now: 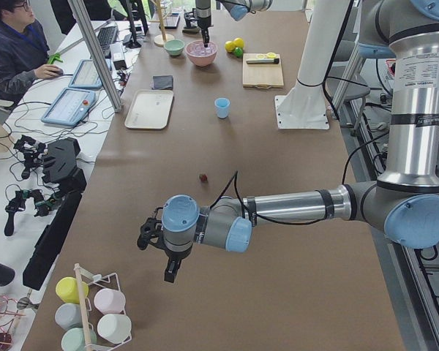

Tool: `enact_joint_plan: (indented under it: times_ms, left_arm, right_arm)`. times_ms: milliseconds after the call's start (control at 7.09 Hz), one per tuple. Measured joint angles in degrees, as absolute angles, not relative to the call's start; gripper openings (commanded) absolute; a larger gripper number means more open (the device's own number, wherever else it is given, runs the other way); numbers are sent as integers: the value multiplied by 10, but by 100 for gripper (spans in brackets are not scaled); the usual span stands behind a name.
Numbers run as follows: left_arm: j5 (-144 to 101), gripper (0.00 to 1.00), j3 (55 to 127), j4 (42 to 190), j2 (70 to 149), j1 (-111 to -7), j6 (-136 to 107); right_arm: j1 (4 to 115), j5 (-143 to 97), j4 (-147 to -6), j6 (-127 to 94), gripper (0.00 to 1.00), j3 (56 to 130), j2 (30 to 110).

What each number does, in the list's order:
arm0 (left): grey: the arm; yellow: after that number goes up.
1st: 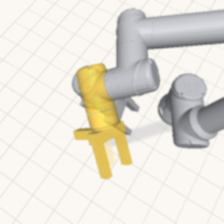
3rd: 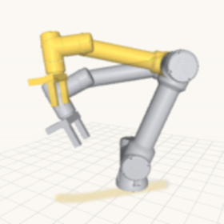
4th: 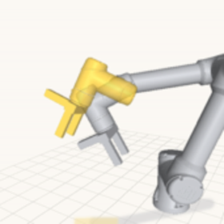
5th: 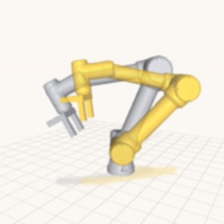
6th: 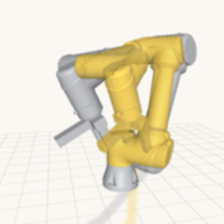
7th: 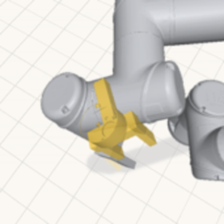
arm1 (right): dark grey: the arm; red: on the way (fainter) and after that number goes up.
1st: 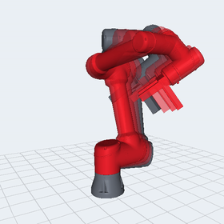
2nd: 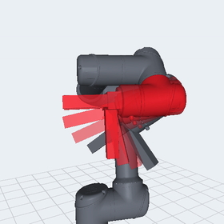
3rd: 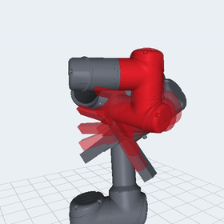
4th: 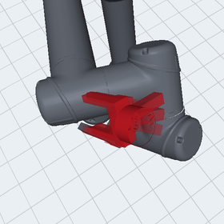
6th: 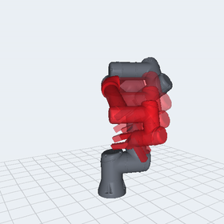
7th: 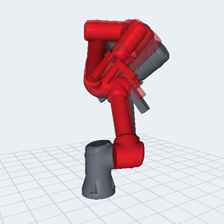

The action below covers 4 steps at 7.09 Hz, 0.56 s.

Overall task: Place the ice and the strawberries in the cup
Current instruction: 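Carry the second ice cube with the right gripper to the cup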

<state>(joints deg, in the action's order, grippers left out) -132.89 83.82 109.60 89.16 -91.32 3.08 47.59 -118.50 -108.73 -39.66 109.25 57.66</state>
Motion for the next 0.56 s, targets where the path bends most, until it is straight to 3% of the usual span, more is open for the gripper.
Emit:
enact_joint_plan:
  times_ms: [282,564]
  left_arm:
    - [-1328,98,838,1096,897,-914,30]
    - [-1328,98,838,1096,898,-914,30]
  right_arm:
    - [397,-1202,-965,-595,0,1081,531]
    - [322,-1150,-939,-705,0,1066,493]
